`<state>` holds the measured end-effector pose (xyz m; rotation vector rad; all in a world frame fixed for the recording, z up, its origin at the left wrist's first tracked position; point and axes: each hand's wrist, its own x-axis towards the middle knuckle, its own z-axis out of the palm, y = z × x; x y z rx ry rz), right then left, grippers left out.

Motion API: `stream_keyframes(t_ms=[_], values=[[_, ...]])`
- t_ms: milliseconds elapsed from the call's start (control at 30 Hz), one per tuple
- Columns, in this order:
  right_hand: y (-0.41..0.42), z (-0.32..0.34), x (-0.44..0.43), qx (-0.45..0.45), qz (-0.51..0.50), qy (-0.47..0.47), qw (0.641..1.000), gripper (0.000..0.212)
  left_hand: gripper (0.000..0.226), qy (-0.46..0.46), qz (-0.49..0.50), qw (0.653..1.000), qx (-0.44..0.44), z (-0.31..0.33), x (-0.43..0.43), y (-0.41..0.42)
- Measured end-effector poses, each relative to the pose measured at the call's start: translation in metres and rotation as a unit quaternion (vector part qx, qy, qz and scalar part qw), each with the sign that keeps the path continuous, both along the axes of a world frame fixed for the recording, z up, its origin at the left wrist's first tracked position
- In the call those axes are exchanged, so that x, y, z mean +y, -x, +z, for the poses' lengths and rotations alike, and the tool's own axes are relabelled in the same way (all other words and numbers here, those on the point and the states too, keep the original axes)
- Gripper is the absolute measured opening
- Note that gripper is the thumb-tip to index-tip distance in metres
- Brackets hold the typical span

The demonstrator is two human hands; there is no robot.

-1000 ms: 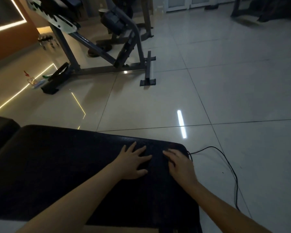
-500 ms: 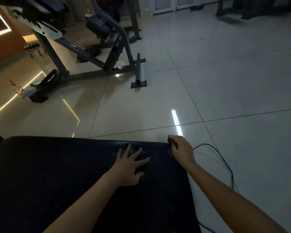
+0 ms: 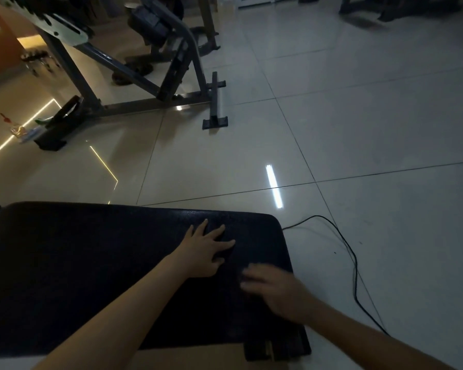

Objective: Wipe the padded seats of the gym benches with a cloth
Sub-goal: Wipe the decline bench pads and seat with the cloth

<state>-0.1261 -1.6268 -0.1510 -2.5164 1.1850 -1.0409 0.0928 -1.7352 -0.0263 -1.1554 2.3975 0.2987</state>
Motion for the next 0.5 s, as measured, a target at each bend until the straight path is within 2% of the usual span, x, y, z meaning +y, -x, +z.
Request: stream_keyframes(t_ms=[33,100,167,300,367,500], values=[[0.008,0.000,-0.020,-0.035,-0.066,-0.025,0.997,0.044,0.056,-0.005,-0.004,1.000,0.004,0.003,0.003,-0.001],[0.020,0.007,-0.055,-0.116,-0.229,-0.095,0.962,0.053,0.054,-0.007,-0.007,1.000,0.013,0.007,0.006,-0.006],[0.013,0.014,-0.060,-0.137,-0.284,-0.130,0.940,0.055,0.053,-0.002,-0.006,1.000,0.018,0.009,0.008,-0.018],[-0.016,0.008,0.017,-0.092,-0.160,-0.101,0.978,0.054,0.059,0.009,0.001,1.000,0.010,0.010,0.007,-0.039],[-0.029,0.004,0.063,-0.067,-0.076,-0.080,0.992,0.037,0.060,0.008,0.006,1.000,0.011,0.011,0.008,-0.047],[-0.032,-0.001,0.073,-0.018,0.001,-0.018,1.000,0.032,0.060,0.004,0.025,0.999,0.023,0.017,0.014,-0.060]])
